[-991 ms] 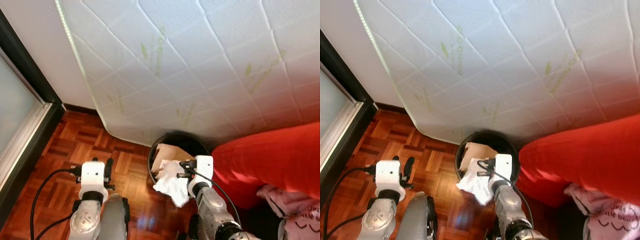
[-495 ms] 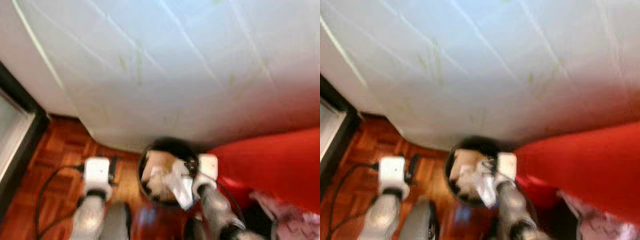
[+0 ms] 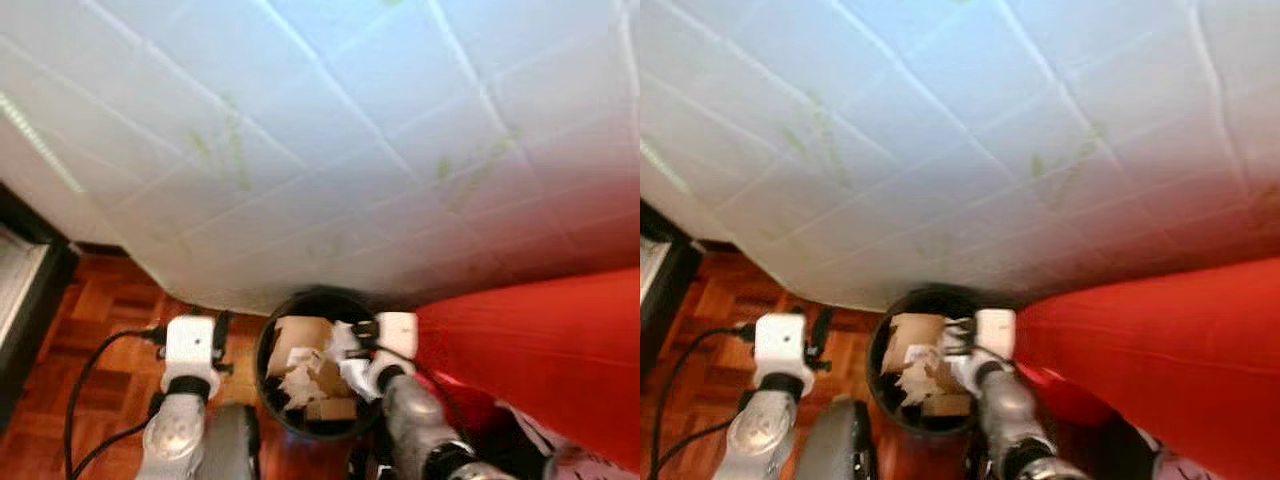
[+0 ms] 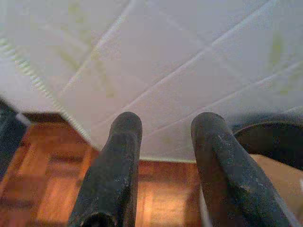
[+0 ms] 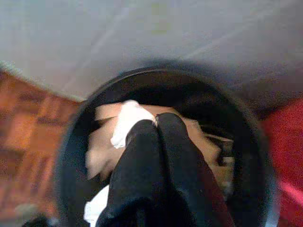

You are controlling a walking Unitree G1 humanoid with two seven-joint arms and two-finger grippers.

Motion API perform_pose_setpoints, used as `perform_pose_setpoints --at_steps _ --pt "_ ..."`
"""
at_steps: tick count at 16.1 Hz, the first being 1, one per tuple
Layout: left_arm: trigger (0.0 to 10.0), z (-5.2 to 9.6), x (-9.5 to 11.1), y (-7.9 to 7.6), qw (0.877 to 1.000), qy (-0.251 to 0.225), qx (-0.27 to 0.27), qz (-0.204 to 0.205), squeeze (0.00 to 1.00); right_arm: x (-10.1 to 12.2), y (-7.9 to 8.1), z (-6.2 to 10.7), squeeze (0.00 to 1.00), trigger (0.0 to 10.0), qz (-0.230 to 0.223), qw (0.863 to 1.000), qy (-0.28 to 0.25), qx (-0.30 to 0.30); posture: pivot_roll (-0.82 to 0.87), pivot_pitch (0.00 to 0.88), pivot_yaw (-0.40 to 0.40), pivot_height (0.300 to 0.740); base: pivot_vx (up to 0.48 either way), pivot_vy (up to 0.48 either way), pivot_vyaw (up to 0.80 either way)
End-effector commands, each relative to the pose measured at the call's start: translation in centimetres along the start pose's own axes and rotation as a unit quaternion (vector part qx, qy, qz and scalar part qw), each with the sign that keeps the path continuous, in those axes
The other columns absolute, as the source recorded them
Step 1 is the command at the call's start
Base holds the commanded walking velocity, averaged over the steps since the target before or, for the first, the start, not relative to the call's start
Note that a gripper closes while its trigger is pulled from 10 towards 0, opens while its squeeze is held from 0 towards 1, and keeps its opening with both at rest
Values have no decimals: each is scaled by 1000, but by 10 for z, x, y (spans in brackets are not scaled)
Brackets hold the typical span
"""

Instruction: Clean up the room

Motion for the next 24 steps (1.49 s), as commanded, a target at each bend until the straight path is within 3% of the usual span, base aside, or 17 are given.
perform_pose_setpoints --at_steps 1,5,7,8,10,21,24 --pt "10000 8 -14 -2 1000 28 -4 1 0 -16 -4 5 0 10000 0 1000 29 -4 180 435 -91 615 0 0 0" --pt "10000 8 -14 -2 1000 28 -3 0 0 -26 2 8 0 10000 -8 998 51 31 180 436 -90 615 0 0 0" --pt "10000 8 -13 -2 1000 27 -3 0 0 -29 -2 9 0 10000 -10 998 59 26 180 437 -91 615 0 0 0" --pt "10000 8 -14 -2 1000 28 -3 0 0 -29 -3 10 118 10000 -14 998 60 27 181 437 -90 615 0 0 0" --pt "10000 8 -14 -1 1000 28 -3 0 0 -29 -4 10 1000 10000 -13 998 61 29 179 436 -90 615 0 0 0" --pt "10000 8 -14 -2 1000 28 -2 -2 0 -33 -1 10 1000 10000 -7 996 76 43 178 439 -91 615 0 0 0" --pt "10000 8 -14 -2 1000 28 -3 -2 0 -30 -2 10 1000 10000 22 996 73 42 178 439 -90 615 0 0 0"
Point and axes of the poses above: a point about 5 cm out from each wrist's last joint towards the gripper, its own z axis pointing back from the gripper into the wrist, its own x axis along the axis of the wrist's last joint, y = z × x, the point moved 3 cm from there along -z, pointing out of the wrist towards the gripper, and after that the axes turned 3 degrees about -z, right-handed, at the moved point
